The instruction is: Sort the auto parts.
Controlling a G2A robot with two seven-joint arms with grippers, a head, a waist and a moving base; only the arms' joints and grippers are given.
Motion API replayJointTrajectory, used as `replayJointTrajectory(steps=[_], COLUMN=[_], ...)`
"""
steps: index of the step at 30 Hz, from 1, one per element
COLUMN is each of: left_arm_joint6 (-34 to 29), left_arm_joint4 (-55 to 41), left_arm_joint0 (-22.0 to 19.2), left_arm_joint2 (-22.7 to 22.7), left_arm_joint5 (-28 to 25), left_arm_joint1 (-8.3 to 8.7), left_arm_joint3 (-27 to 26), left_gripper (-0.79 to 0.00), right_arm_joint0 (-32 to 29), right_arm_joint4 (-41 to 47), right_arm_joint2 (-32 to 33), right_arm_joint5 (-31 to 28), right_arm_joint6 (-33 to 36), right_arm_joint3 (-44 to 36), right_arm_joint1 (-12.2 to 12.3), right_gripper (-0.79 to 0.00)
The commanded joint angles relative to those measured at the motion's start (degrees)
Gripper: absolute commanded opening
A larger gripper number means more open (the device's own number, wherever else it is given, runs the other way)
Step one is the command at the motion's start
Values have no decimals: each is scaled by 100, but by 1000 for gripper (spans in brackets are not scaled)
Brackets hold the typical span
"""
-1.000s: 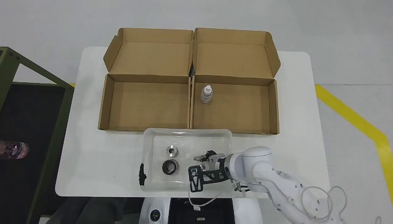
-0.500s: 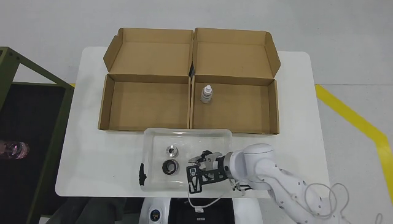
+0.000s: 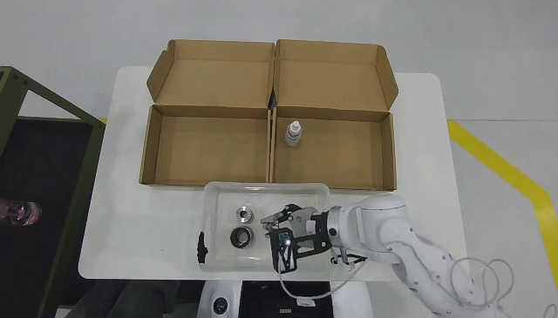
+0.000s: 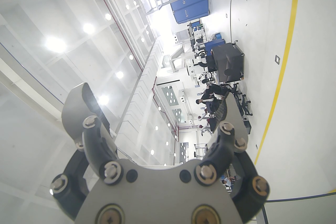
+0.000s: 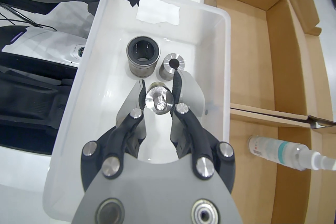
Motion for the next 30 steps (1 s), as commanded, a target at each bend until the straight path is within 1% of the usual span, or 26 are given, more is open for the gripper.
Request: replayJointTrajectory(steps=[1, 8, 19, 23, 30], left_arm_joint6=[0, 0, 0, 0, 0], left_arm_joint4=[0, 0, 0, 0, 0], left_arm_joint0=[0, 0, 0, 0, 0], left_arm_joint2=[0, 0, 0, 0, 0], left_arm_joint5=[0, 0, 0, 0, 0], left_arm_joint1=[0, 0, 0, 0, 0], left_arm_joint3=[0, 0, 0, 0, 0], left_gripper=[0, 0, 0, 0, 0], right_arm_joint0=[15, -45, -203, -247, -170], right_arm_joint4=[11, 138, 280, 352, 465], right_arm_joint2=[121, 633, 1519, 1729, 1846], right_arm_joint5=[-13, -76, -18, -5, 52], right_arm_joint6=[-150, -718, -1328, -1490, -1655], right_arm_joint3=[0, -51, 88, 155, 381], right_arm_joint1=[20, 107, 243, 276, 295], right_gripper=[-785, -785, -785, -785, -785])
